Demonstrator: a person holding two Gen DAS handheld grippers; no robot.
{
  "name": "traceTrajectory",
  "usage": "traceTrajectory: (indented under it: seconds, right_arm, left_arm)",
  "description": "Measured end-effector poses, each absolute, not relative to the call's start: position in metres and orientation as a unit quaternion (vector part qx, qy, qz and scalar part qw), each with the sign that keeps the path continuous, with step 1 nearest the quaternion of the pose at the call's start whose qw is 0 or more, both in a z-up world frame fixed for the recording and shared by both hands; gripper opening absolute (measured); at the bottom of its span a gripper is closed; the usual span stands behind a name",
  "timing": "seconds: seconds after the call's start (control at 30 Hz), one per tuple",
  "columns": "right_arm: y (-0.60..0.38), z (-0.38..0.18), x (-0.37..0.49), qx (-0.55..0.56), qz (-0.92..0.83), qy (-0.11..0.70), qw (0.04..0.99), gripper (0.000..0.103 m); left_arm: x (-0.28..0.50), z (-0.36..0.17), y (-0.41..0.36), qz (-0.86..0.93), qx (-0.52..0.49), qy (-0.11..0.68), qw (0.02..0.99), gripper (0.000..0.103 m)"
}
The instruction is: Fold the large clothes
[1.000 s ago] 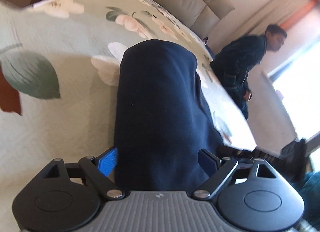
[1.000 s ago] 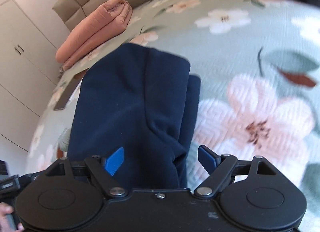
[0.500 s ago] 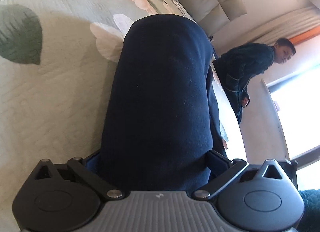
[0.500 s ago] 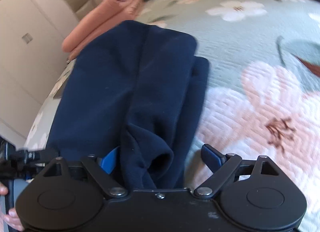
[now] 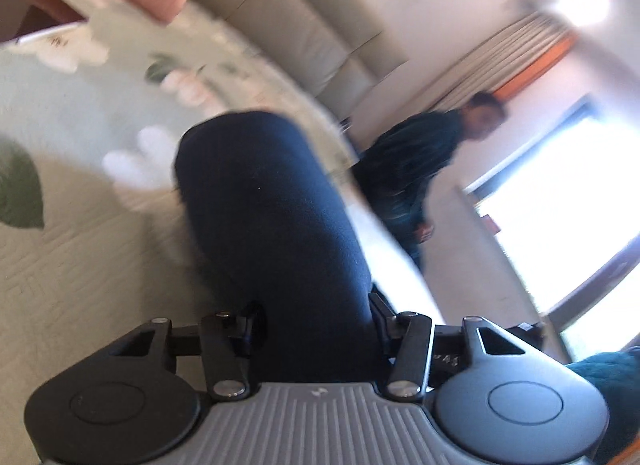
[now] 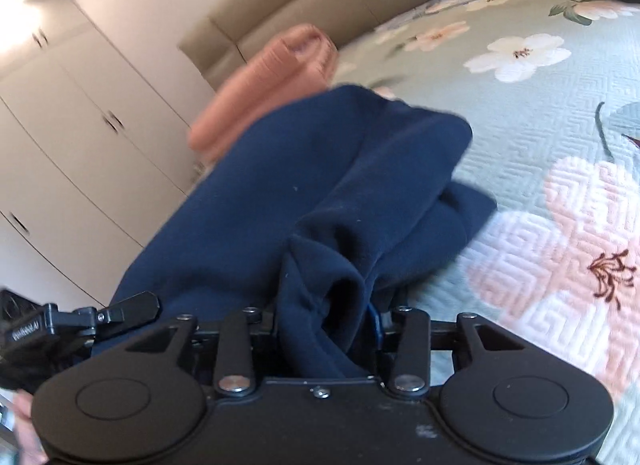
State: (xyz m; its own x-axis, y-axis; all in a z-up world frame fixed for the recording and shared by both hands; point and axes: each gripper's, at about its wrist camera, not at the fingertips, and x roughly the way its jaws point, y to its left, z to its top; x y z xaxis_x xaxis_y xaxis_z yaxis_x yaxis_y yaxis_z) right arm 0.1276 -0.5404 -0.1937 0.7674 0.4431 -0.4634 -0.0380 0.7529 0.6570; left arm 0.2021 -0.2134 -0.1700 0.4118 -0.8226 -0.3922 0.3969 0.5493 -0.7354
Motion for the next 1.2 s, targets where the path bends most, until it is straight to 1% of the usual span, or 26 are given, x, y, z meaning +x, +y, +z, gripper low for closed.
traceTrajectory:
  seconds: [0.07,0.23,0.33,0.43,0.57,0.67,0.7,0.77,0.83,0.87,0.9,0.93,0.97,1.0,1.03,1.07,1.13,1.2]
  right_arm:
    - [-0.533,-0.173,0.105,0.323,0.143,0.304,0.885,0.05]
    - [-0.486,-0.122,0.034,0.261,0.159,0.288,0.908,0.05]
    - [-0.45,-0.103,-0.011,0.238,0.165,0.279,0.916,0.05]
    - [-0.412,-0.091,-0.046,0.212,0.176,0.27,0.923,0.05]
    - [-0.366,-0.095,-0.075,0.194,0.203,0.267,0.922,0.05]
    - [-0.334,-0.111,-0.096,0.179,0.221,0.276,0.918,0.05]
    - [-0.325,-0.118,-0.105,0.174,0.225,0.28,0.917,0.05]
    - [-0.309,-0.141,-0.114,0.172,0.214,0.303,0.913,0.05]
    - [-0.3,-0.175,-0.116,0.182,0.183,0.346,0.902,0.052]
    - [-0.298,-0.189,-0.117,0.197,0.168,0.371,0.892,0.061]
    - [-0.298,-0.199,-0.123,0.224,0.156,0.39,0.88,0.063]
    - [-0.301,-0.202,-0.133,0.252,0.135,0.398,0.872,0.066]
    - [-0.302,-0.199,-0.147,0.267,0.117,0.399,0.87,0.066]
    - [-0.3,-0.188,-0.165,0.256,0.092,0.396,0.877,0.067]
    - [-0.296,-0.178,-0.18,0.23,0.069,0.393,0.888,0.077]
    - [-0.291,-0.166,-0.193,0.2,0.049,0.388,0.898,0.079]
    - [-0.279,-0.143,-0.208,0.141,0.051,0.376,0.914,0.079]
    - [-0.266,-0.125,-0.213,0.098,0.051,0.356,0.928,0.078]
  left_arm:
    - [0.185,-0.155,-0.197,-0.397,-0.295,0.371,0.786,0.053]
    - [0.128,-0.128,-0.148,-0.428,-0.315,0.338,0.777,0.053]
    - [0.088,-0.121,-0.11,-0.433,-0.334,0.323,0.772,0.053]
    - [0.051,-0.116,-0.071,-0.429,-0.331,0.311,0.781,0.053]
    - [-0.002,-0.122,-0.02,-0.404,-0.326,0.293,0.803,0.053]
    - [-0.046,-0.142,0.017,-0.384,-0.331,0.287,0.813,0.053]
    - [-0.061,-0.155,0.028,-0.373,-0.337,0.29,0.814,0.053]
    - [-0.082,-0.188,0.044,-0.325,-0.339,0.314,0.825,0.059]
    - [-0.105,-0.217,0.065,-0.251,-0.333,0.355,0.836,0.059]
    - [-0.114,-0.228,0.074,-0.227,-0.335,0.378,0.833,0.058]
    - [-0.126,-0.232,0.085,-0.222,-0.34,0.38,0.831,0.055]
    - [-0.143,-0.228,0.097,-0.22,-0.351,0.362,0.835,0.052]
    - [-0.16,-0.216,0.109,-0.217,-0.348,0.346,0.844,0.053]
    - [-0.173,-0.202,0.116,-0.213,-0.334,0.34,0.853,0.053]
    - [-0.182,-0.188,0.121,-0.206,-0.318,0.339,0.861,0.057]
    - [-0.188,-0.174,0.125,-0.203,-0.298,0.341,0.868,0.062]
    - [-0.186,-0.148,0.122,-0.217,-0.253,0.351,0.875,0.062]
    - [-0.178,-0.136,0.111,-0.228,-0.226,0.343,0.883,0.061]
